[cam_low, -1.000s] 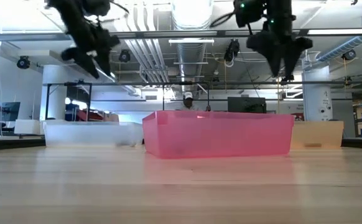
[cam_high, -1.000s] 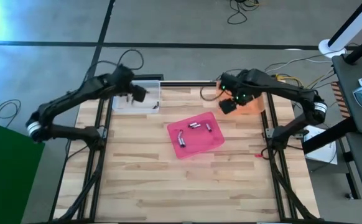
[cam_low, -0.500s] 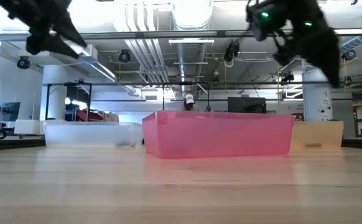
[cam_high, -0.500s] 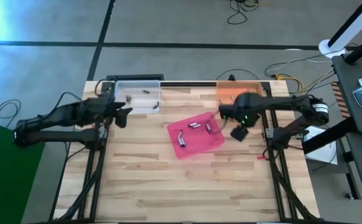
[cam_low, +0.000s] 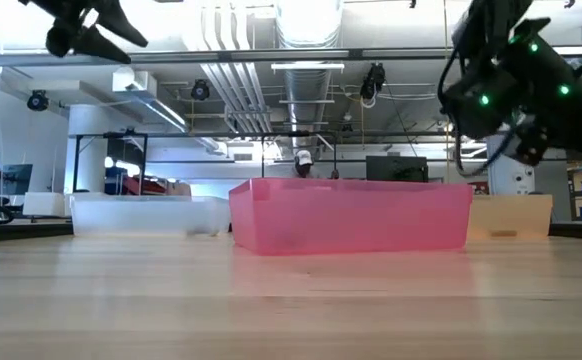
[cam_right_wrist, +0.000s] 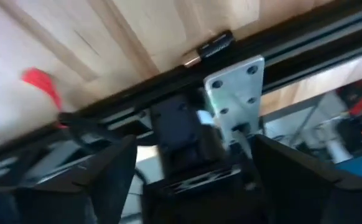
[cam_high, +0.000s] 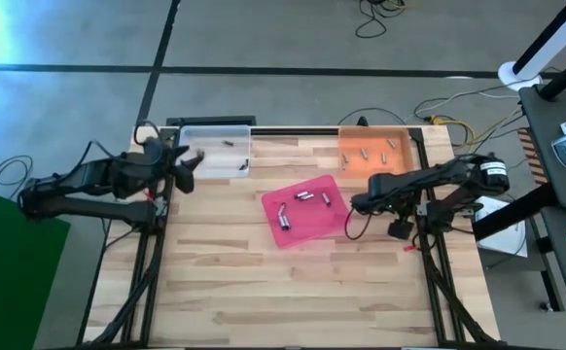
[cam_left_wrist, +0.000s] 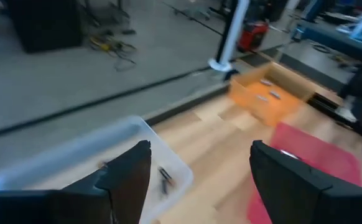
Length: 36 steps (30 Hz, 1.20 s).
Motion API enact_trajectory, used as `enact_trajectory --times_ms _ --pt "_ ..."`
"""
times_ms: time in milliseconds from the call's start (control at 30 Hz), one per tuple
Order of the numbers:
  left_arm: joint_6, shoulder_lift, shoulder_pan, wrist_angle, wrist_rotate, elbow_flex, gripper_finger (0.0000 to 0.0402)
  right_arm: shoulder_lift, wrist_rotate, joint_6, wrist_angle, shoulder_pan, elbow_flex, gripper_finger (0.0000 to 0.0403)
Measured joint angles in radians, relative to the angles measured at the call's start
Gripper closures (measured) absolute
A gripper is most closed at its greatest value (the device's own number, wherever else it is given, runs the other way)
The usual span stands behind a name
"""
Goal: Sort batteries
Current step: Put the black battery into the transparent bin
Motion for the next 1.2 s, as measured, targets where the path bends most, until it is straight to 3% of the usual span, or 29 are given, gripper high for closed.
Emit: enact_trajectory --times_ms 200,400,767,1033,1200 --pt "0.077 0.058 0.000 -0.005 -0.089 0.078 0.0149 0.017 0.052 -0.119 0.110 -0.003 -0.068 0.0078" --pt "0.050 0.080 0.001 -0.038 -0.111 0.110 0.0148 0.060 -0.009 -0.171 0.199 0.002 -0.112 0.0091" --pt "0.022 0.081 0.001 -0.068 -0.114 0.102 0.0148 0.351 -0.038 -0.207 0.196 0.010 -0.106 0.0079" --pt "-0.071 0.078 0.001 -0.177 -0.112 0.103 0.0148 0.327 -0.039 -0.182 0.273 0.009 -0.136 0.0078" --pt "-0.092 0.076 0.001 -0.219 -0.104 0.108 0.0148 0.286 0.025 -0.103 0.239 0.009 -0.134 0.0078"
